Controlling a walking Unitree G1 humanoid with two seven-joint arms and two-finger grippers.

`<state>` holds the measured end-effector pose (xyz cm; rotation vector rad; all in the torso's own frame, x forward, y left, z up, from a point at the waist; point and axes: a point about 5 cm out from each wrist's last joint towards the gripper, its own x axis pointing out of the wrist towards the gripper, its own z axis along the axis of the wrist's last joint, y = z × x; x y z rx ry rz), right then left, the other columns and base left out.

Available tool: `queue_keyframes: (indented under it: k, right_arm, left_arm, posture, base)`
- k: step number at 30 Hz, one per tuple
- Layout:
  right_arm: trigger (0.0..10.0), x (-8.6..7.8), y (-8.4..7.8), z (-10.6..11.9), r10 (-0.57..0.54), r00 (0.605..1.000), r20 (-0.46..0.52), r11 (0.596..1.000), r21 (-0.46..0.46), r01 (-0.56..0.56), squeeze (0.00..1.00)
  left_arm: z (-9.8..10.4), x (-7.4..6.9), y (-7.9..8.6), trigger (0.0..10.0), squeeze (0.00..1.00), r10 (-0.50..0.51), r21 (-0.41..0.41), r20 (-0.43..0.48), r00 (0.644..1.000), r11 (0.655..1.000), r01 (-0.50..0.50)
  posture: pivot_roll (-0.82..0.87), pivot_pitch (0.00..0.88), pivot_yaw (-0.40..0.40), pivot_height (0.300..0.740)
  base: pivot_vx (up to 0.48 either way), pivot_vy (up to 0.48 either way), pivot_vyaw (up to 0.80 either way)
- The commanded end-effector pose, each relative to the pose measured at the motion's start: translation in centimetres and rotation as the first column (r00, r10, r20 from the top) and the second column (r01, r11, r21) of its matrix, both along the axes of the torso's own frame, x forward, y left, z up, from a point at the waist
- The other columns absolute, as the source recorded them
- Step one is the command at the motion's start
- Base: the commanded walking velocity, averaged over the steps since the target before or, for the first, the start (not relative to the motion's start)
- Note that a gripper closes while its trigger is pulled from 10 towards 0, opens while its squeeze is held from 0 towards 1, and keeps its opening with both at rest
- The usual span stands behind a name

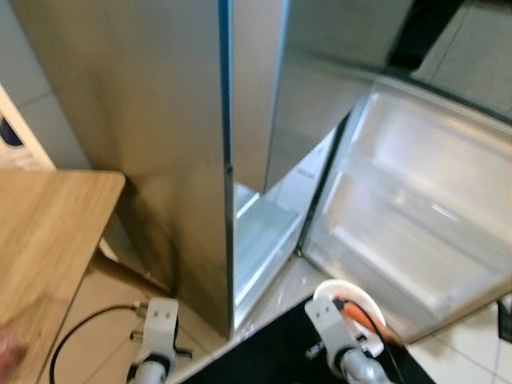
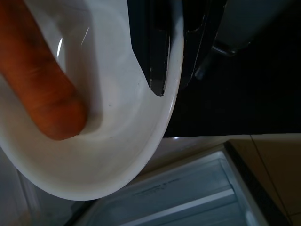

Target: Restocking fridge

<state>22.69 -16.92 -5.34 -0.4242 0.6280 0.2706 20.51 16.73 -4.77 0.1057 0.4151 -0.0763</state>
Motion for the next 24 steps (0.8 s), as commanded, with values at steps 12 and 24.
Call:
queue_keyframes:
  k: [12,24]
  right_arm:
    - [10.0,-0.47,-0.37,-0.26,-0.005,1.0,-0.01,1.0,-0.011,0.005,0.0]
    - [10.0,-0.36,0.07,-0.19,0.066,0.998,-0.009,0.997,-0.037,-0.066,0.0]
  left_arm:
    - [-0.33,-0.56,-0.05,10.0,0.0,0.004,0.012,-0.013,1.0,1.0,-0.004]
    - [-0.04,-0.31,-0.21,10.0,0.0,0.021,0.011,0.01,1.0,1.0,-0.021]
  posture:
    - [-0.08,0.093,-0.017,0.74]
    - [-0.08,0.095,-0.02,0.74]
  base:
    - [0.0,0.0,0.0]
    - [0.0,-0.109,0.25]
